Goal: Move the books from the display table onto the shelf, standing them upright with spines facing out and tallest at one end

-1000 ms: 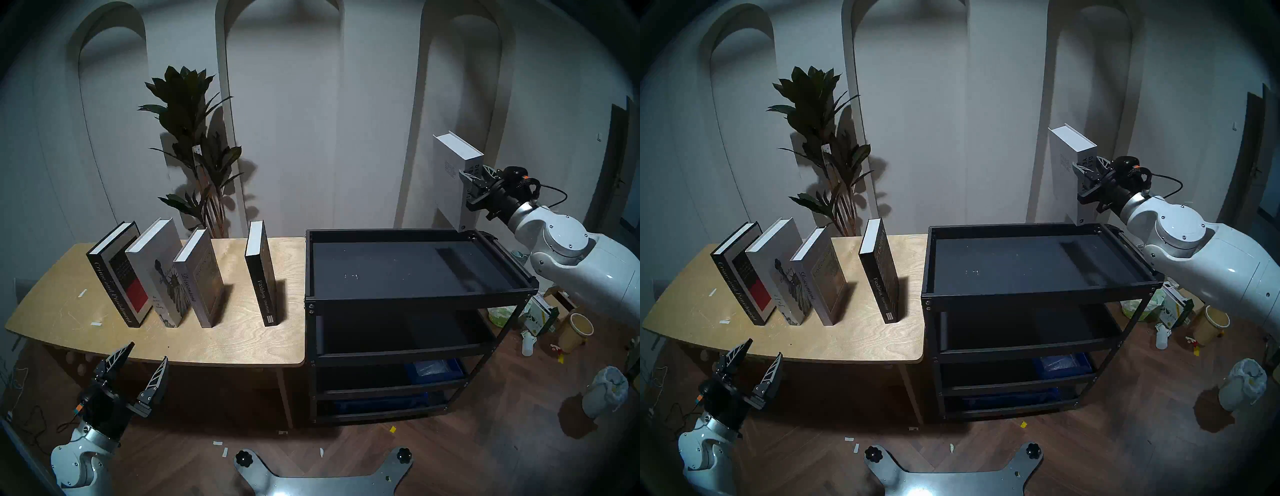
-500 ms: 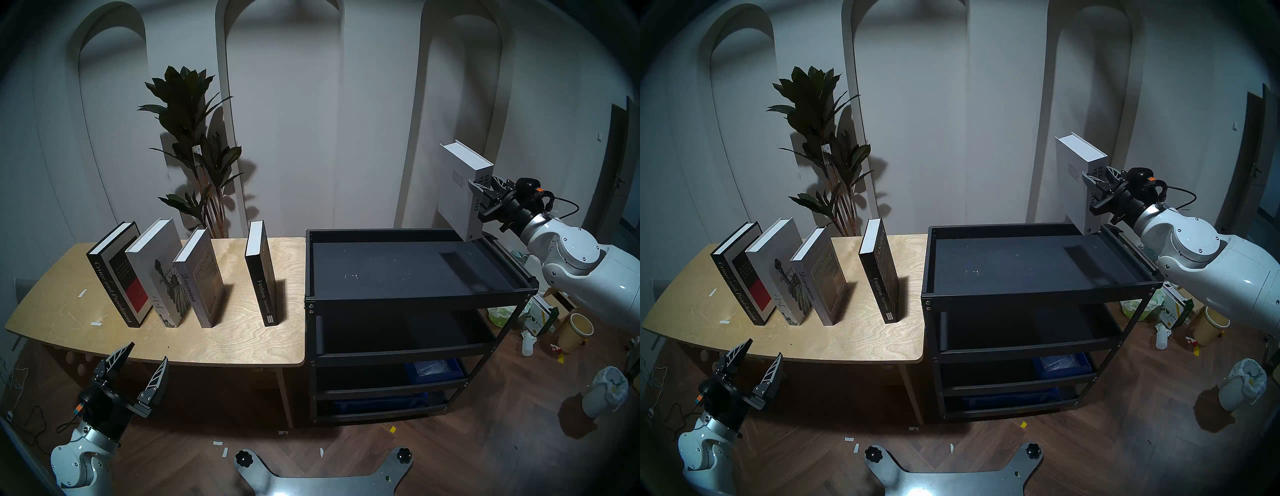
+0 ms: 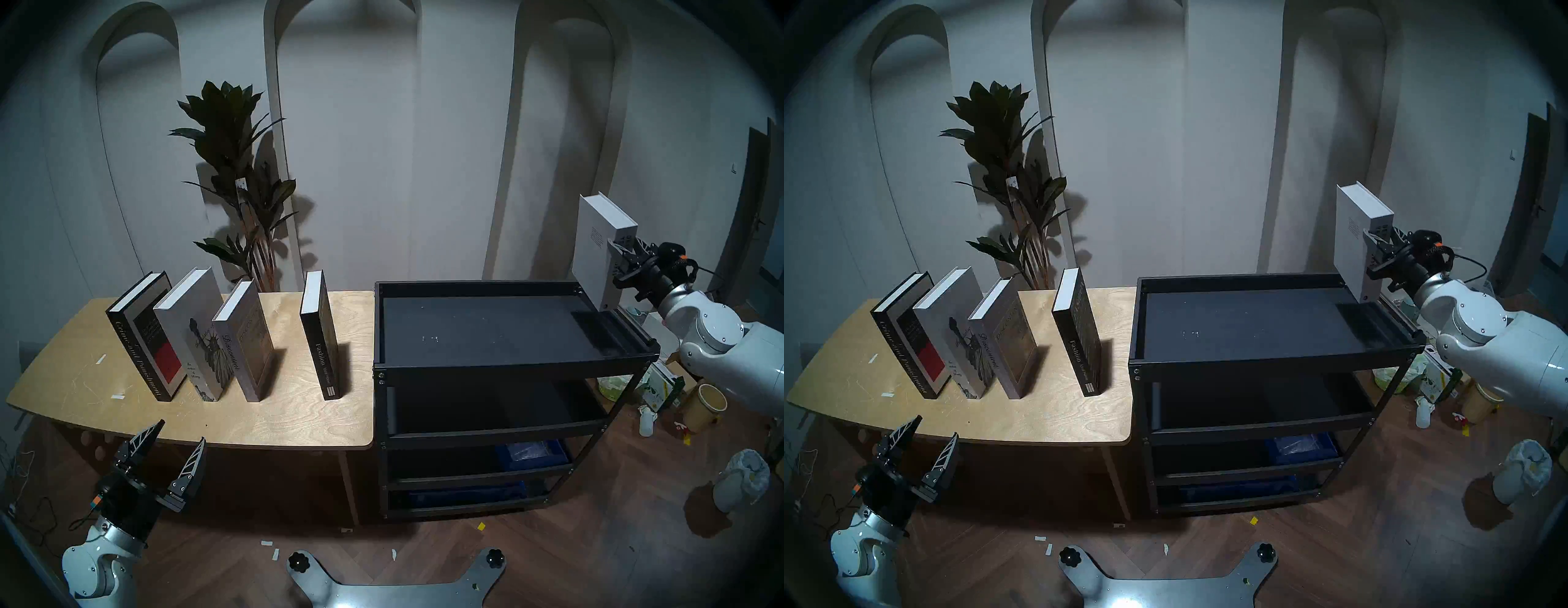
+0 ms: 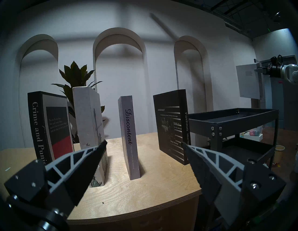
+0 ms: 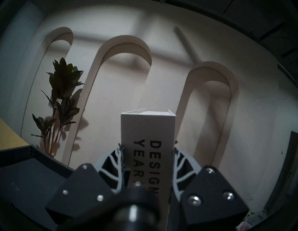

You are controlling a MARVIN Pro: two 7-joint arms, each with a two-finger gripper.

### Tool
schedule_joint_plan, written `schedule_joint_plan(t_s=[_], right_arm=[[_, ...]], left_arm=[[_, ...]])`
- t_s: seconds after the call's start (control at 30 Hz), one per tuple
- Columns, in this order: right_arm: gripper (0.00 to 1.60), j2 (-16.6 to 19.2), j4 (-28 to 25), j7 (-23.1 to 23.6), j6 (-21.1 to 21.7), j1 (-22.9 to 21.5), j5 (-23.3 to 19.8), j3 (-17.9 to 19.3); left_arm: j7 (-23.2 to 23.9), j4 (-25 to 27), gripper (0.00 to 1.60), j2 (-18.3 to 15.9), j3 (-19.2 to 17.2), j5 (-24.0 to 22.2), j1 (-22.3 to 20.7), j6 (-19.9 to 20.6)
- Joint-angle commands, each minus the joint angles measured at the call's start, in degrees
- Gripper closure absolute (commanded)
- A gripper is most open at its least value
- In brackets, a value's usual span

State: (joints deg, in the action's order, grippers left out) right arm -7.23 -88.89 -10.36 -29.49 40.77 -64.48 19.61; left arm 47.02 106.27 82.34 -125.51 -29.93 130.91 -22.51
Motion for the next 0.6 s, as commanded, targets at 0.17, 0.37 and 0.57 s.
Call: schedule_joint_plan(t_s=[0.17,0.37,0.57], right_arm=[[1.60,0.8,4.0,-1.6,-10.9,5.2,-1.9,-2.6],[1.60,0.9,4.8,0.0,-15.9,5.9,-4.5,-1.7],[1.60,0.9,4.0,4.7,-17.8,5.5,-13.6,-0.9]], left_arm=[[-0.2,1.5,0.00,0.3,-0.2,0.0,0.4,-0.1],[-0.4,1.9,0.00,0.5,-0.3,0.2,0.6,0.1],[-0.5,2.0,0.00,0.5,-0.3,0.2,0.7,0.1]])
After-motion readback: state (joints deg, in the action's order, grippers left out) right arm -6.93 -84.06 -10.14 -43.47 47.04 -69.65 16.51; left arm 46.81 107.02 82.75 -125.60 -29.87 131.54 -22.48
